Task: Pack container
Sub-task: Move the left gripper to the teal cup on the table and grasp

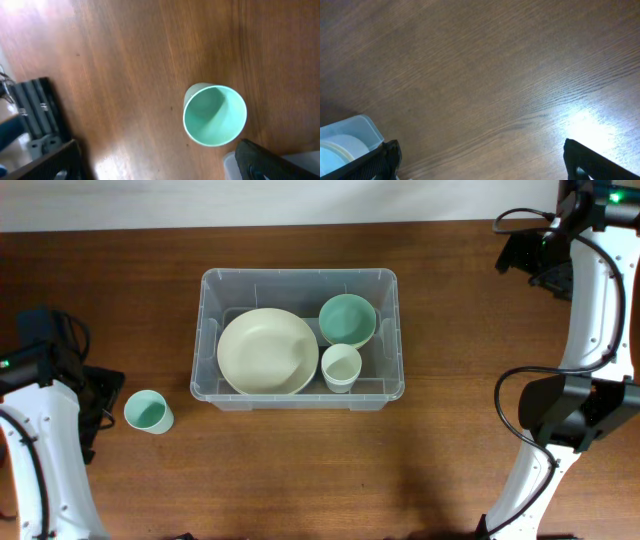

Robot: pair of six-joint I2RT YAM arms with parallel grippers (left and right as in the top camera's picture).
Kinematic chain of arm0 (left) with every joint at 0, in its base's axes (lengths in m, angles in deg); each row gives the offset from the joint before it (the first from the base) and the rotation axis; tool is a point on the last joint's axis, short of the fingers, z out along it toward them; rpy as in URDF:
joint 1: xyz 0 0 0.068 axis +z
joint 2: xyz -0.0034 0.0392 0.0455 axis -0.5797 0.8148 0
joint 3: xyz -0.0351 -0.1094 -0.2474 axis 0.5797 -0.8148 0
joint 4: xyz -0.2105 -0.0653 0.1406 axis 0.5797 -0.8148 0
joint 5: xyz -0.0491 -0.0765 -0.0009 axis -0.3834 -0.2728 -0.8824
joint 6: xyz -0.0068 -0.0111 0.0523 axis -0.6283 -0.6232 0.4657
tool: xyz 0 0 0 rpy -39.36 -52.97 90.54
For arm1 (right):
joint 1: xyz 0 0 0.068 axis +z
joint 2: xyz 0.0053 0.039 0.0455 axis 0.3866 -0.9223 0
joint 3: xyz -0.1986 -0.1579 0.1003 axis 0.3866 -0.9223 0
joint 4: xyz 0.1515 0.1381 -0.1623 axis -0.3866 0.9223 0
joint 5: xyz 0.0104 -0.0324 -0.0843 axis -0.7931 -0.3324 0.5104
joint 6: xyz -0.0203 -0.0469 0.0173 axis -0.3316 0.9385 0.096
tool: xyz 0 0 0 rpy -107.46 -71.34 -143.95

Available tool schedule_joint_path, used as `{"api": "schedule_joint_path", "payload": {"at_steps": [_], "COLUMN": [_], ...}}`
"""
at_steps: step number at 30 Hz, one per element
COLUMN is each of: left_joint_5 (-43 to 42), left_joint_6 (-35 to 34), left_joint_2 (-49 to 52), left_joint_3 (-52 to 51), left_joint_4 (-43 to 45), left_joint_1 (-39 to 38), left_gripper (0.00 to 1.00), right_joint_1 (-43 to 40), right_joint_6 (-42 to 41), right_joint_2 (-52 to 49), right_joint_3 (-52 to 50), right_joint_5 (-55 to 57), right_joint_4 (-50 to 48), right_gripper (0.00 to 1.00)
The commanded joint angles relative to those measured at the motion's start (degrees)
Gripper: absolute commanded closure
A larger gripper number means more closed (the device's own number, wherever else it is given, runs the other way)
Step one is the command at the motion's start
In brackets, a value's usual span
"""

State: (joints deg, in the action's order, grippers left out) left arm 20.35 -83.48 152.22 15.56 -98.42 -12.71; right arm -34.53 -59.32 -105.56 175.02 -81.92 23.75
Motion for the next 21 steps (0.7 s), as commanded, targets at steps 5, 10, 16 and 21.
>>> {"api": "schedule_joint_path", "payload": {"at_steps": [5, 10, 16, 21], "left_joint_5": [-4.26, -6.82, -6.8, -6.78], "left_joint_6": [5.05, 10.21, 13.7, 17.42], "left_joint_2": [5.22, 10.91, 14.99, 15.04], "left_joint_3": [-7.43, -8.02, -8.09, -8.57], "left_joint_4": [8.26, 12.83, 13.55, 14.25], "left_joint_1": [3.23, 3.21, 3.15, 2.95], "left_gripper": [0.01, 0.01, 0.01, 0.01], "right_joint_1": [0.13, 0.13, 0.13, 0.13], "right_joint_6": [-0.42, -0.42, -0.42, -0.39], "right_joint_2": [-0.37, -0.37, -0.37, -0.37], "right_joint_3": [-0.15, -0.15, -0.15, -0.15], "right_joint_5": [0.9, 0.92, 0.9, 0.9], "right_joint_4": [-0.07, -0.07, -0.07, -0.07], "right_gripper": [0.01, 0.01, 0.01, 0.01]}}
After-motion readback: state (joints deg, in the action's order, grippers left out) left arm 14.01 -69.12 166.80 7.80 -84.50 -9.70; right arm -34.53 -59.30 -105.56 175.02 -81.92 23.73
